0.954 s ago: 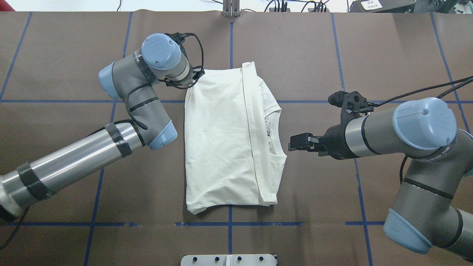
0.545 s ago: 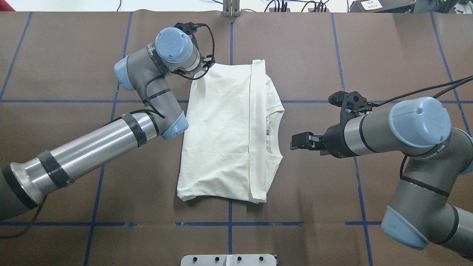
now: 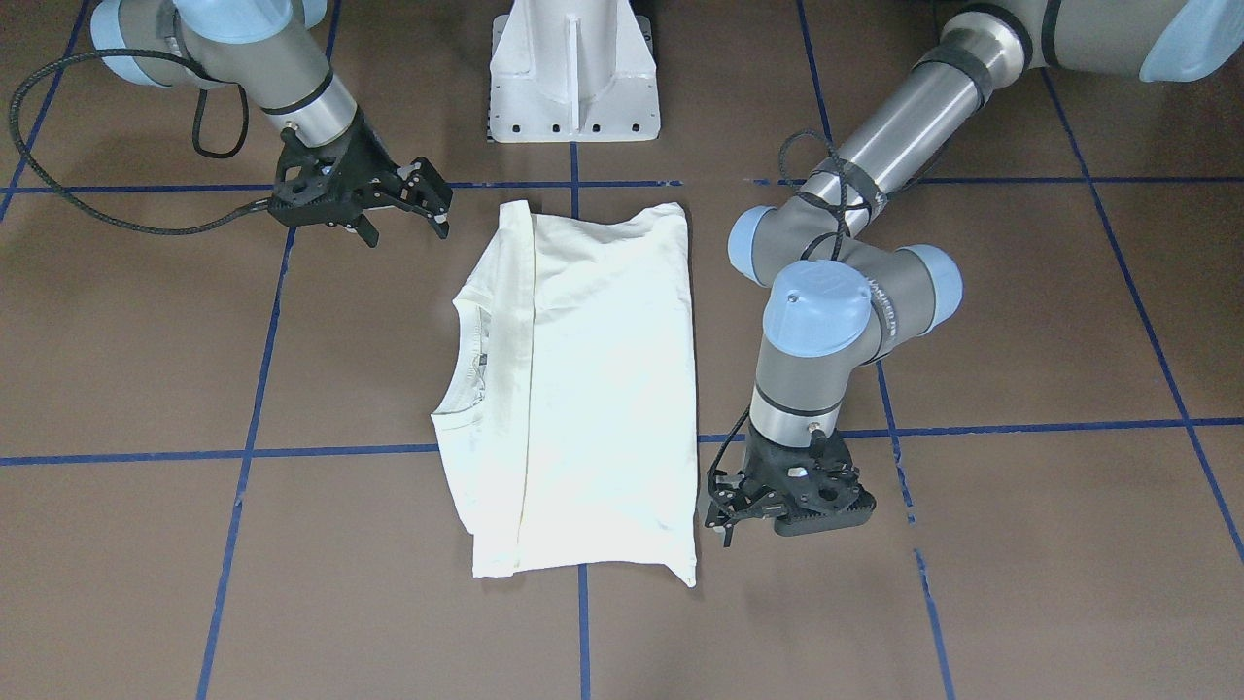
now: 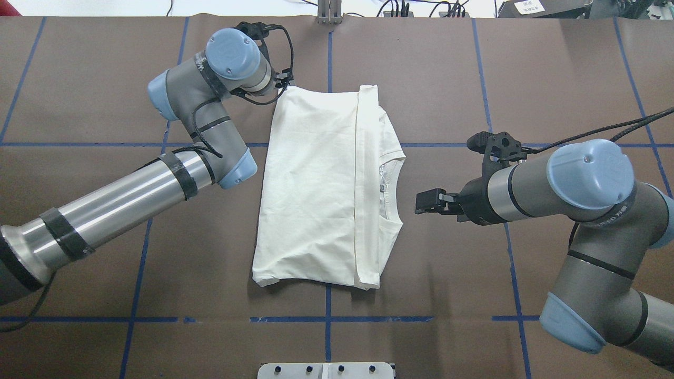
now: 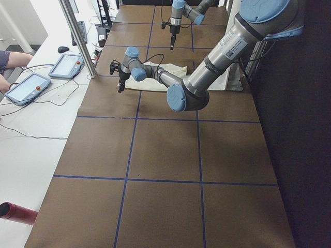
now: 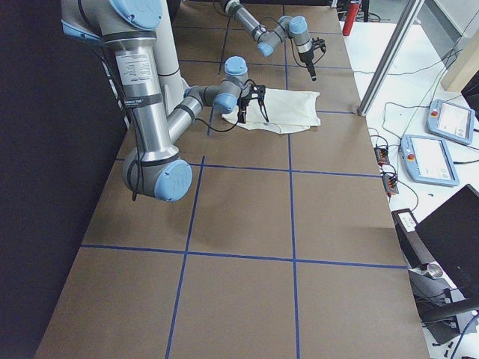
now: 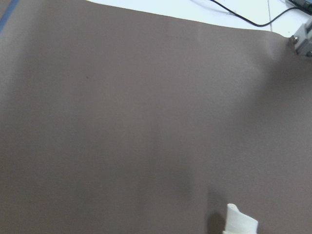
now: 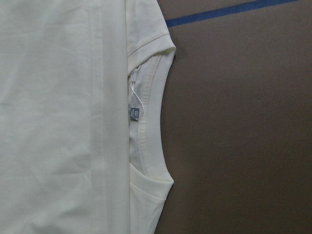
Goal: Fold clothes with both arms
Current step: 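Release the bundle and move the right gripper to its edge nearest the robot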
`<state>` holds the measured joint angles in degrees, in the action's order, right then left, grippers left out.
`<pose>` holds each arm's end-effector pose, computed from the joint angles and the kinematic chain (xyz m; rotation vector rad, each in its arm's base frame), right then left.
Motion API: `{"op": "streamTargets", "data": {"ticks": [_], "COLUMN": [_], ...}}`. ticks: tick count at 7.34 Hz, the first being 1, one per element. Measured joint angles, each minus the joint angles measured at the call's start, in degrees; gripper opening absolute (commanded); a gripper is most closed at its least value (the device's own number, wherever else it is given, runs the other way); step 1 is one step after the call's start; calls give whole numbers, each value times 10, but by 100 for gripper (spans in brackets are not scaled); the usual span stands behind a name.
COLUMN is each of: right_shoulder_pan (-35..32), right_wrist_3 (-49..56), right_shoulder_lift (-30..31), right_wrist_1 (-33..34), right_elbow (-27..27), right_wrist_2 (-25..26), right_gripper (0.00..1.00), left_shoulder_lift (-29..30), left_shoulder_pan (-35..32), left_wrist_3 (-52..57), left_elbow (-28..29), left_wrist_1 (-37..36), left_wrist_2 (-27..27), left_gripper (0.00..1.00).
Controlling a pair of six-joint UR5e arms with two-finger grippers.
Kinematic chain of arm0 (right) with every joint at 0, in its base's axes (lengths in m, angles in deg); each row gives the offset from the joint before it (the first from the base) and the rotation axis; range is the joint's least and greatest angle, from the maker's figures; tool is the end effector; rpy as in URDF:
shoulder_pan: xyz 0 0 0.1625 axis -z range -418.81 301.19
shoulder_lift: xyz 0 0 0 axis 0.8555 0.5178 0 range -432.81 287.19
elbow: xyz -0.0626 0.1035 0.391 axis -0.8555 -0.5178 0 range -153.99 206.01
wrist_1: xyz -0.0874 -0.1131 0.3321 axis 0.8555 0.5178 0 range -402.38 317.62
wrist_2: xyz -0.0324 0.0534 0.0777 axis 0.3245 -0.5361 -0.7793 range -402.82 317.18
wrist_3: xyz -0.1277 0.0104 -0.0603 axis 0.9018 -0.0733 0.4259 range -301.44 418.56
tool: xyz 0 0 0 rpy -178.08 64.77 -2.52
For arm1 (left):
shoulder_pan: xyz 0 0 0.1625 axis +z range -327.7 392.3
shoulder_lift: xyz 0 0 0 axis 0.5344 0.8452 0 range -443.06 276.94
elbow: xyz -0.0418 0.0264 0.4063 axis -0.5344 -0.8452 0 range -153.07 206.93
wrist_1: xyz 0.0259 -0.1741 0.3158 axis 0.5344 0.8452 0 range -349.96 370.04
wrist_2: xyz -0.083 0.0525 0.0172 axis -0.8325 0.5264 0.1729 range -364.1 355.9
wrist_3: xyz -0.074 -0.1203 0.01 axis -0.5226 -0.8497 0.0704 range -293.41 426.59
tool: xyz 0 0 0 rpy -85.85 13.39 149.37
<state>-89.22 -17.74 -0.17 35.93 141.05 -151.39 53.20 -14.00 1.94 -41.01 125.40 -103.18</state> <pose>-0.4189 -0.3482 0.3245 0.0734 -0.9791 0.1148 0.4540 -0.6358 0.3225 0.3861 0.7893 -0.2735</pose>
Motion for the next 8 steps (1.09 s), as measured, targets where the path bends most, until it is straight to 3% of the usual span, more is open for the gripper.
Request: {"op": "streamTargets", "data": {"ticks": [1, 3, 6, 7, 8], "right_shoulder_pan": [27, 88, 129, 140, 150], "right_wrist_3": [29, 67, 181, 230, 270], "right_shoulder_lift": [-39, -96, -143, -156, -162], "right_wrist_1": [74, 141, 152, 152, 152], "right_elbow": [-3, -33, -92, -110, -121], "right_wrist_2": [32, 96, 122, 134, 146], "right_gripper": [100, 100, 98, 82, 57], "left_shoulder_lift": [-37, -98, -138, -143, -146], "left_shoulder_pan": [-4, -2, 4, 5, 5], "left_wrist_3": [18, 30, 26, 25, 23], "left_elbow": [-83, -235, -312, -317, -319], "left_wrist_1": [-58, -155, -185, -186, -186], "left_wrist_2": [-9, -34, -54, -57, -61], "left_gripper": [100, 100, 100, 100, 100]}}
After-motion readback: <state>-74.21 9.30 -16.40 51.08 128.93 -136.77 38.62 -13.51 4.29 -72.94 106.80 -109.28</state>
